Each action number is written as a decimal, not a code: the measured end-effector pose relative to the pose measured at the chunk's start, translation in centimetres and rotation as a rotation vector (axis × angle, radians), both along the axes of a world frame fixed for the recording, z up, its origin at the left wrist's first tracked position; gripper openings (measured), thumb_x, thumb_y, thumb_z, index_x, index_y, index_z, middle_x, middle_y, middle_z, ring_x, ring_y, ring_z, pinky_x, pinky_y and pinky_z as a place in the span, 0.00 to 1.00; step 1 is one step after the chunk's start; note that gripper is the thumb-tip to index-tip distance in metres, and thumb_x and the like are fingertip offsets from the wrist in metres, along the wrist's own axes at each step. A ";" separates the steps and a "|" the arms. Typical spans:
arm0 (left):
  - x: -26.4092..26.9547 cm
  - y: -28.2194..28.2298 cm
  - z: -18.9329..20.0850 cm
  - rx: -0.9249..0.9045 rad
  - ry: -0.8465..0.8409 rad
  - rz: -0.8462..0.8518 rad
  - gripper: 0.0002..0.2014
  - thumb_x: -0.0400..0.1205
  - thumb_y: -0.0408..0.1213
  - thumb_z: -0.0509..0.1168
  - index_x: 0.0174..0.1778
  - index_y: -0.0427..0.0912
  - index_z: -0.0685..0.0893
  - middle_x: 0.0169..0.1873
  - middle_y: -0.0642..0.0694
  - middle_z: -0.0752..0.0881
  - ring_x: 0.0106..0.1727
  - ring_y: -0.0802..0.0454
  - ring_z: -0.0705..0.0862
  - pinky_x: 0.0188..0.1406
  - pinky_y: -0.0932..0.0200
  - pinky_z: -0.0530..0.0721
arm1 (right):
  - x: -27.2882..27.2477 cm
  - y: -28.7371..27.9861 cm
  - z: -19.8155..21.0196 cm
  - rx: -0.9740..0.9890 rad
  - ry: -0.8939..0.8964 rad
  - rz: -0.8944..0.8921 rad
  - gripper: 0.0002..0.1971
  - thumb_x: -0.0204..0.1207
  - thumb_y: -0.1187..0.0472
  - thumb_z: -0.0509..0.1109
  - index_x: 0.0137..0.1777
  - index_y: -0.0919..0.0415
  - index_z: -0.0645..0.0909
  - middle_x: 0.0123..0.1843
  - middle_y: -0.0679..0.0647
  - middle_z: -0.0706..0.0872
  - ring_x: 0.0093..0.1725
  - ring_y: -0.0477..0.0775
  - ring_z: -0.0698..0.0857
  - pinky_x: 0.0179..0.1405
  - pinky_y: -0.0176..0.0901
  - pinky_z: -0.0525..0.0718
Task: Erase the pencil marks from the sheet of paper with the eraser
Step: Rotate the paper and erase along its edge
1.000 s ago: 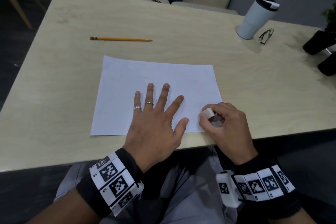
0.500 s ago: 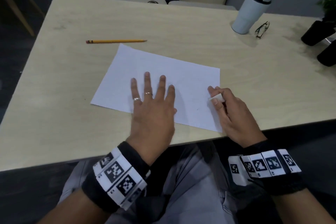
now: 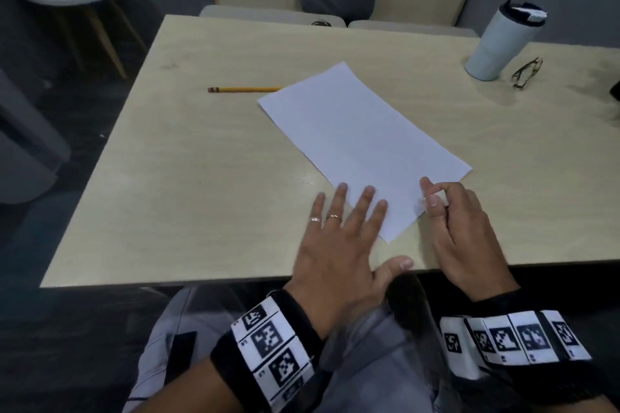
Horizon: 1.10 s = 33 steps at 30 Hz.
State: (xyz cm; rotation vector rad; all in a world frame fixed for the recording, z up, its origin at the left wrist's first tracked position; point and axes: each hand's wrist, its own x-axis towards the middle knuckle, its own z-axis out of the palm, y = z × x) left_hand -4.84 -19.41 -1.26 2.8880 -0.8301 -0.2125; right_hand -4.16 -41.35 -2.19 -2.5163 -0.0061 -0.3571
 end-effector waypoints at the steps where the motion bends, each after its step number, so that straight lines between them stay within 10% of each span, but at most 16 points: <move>1: 0.2 0.8 0.3 0.048 0.007 0.087 0.46 0.86 0.73 0.30 0.94 0.46 0.39 0.93 0.45 0.36 0.92 0.37 0.33 0.89 0.32 0.33 | 0.0 0.1 0.0 -0.001 -0.008 -0.004 0.19 0.91 0.47 0.54 0.66 0.59 0.79 0.72 0.51 0.86 0.61 0.43 0.73 0.56 0.36 0.68; 5: 0.6 0.2 1.6 0.032 0.056 0.298 0.50 0.85 0.72 0.28 0.92 0.33 0.38 0.91 0.31 0.35 0.92 0.29 0.36 0.89 0.31 0.34 | 0.2 0.6 -0.4 -0.007 -0.020 -0.019 0.15 0.95 0.51 0.57 0.67 0.60 0.80 0.72 0.54 0.86 0.61 0.45 0.73 0.56 0.37 0.68; 11: 0.5 -3.3 0.8 -0.027 0.066 -0.083 0.41 0.89 0.71 0.33 0.93 0.50 0.36 0.93 0.50 0.34 0.90 0.41 0.26 0.88 0.33 0.31 | 0.1 0.5 -0.7 -0.007 -0.048 -0.026 0.18 0.92 0.48 0.57 0.70 0.58 0.80 0.68 0.51 0.85 0.59 0.42 0.73 0.52 0.35 0.68; 18: 1.4 0.6 1.8 0.082 0.109 0.435 0.50 0.86 0.72 0.32 0.90 0.32 0.31 0.88 0.29 0.27 0.90 0.27 0.29 0.87 0.28 0.31 | 0.3 1.1 -0.7 0.031 -0.066 -0.071 0.14 0.94 0.55 0.62 0.70 0.60 0.82 0.64 0.52 0.87 0.57 0.45 0.73 0.51 0.38 0.68; 24: 1.8 -3.8 0.5 0.016 0.044 -0.089 0.37 0.92 0.64 0.38 0.93 0.51 0.35 0.92 0.50 0.31 0.90 0.41 0.25 0.87 0.33 0.28 | 0.2 1.0 -0.4 0.072 -0.069 -0.100 0.22 0.89 0.46 0.58 0.70 0.57 0.84 0.54 0.47 0.81 0.54 0.48 0.76 0.48 0.40 0.67; 31: 3.0 0.9 1.3 0.102 0.107 0.505 0.51 0.86 0.73 0.32 0.91 0.33 0.34 0.90 0.30 0.31 0.90 0.27 0.32 0.86 0.27 0.28 | 0.2 1.2 -0.6 0.070 -0.098 -0.088 0.19 0.90 0.47 0.58 0.67 0.58 0.83 0.58 0.45 0.85 0.54 0.45 0.73 0.46 0.40 0.66; 33: 2.7 0.7 1.0 0.008 0.060 0.382 0.48 0.87 0.72 0.34 0.92 0.37 0.34 0.90 0.33 0.29 0.90 0.28 0.31 0.87 0.26 0.32 | 0.3 1.2 -0.7 0.067 -0.101 -0.086 0.19 0.90 0.47 0.58 0.68 0.57 0.83 0.59 0.45 0.85 0.54 0.46 0.73 0.46 0.41 0.66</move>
